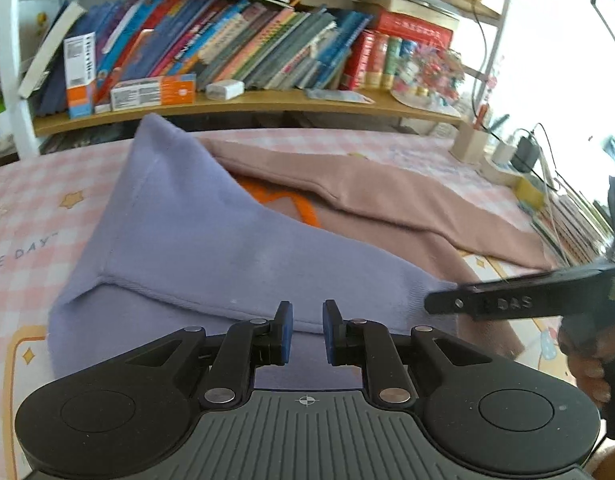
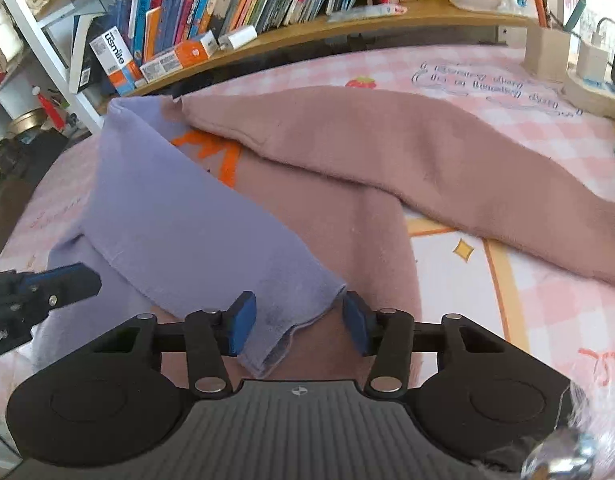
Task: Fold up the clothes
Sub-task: 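Grasp the lavender sleeve cuff with the left gripper and lift it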
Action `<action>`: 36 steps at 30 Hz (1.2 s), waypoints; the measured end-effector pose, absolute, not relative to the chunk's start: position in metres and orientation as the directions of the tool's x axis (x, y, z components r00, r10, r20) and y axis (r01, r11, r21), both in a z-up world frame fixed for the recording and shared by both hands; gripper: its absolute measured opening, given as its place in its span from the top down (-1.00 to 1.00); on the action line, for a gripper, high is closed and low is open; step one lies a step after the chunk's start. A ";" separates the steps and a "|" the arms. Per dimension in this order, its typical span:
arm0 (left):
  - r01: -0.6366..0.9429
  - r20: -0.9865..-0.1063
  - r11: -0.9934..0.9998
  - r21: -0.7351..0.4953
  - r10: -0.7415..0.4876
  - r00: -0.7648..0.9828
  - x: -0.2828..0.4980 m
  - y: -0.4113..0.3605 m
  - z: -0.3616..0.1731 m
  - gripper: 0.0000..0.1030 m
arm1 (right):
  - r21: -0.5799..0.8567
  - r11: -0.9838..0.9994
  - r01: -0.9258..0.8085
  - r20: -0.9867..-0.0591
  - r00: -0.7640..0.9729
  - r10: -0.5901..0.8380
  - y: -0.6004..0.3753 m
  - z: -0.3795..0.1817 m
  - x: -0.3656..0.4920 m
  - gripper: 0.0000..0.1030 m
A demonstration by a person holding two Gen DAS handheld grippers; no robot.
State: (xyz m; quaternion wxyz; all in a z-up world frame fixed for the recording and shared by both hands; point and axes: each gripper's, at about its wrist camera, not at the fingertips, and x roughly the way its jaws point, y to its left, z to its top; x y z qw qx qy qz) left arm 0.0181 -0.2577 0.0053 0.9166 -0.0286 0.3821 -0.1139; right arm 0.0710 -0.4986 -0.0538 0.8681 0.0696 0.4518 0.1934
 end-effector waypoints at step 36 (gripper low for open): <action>0.368 -0.515 0.842 0.395 -0.129 0.848 0.013 -0.332 0.015 0.91 | 0.739 0.631 -0.236 -0.490 0.453 0.745 -0.509 -0.003 0.087 0.65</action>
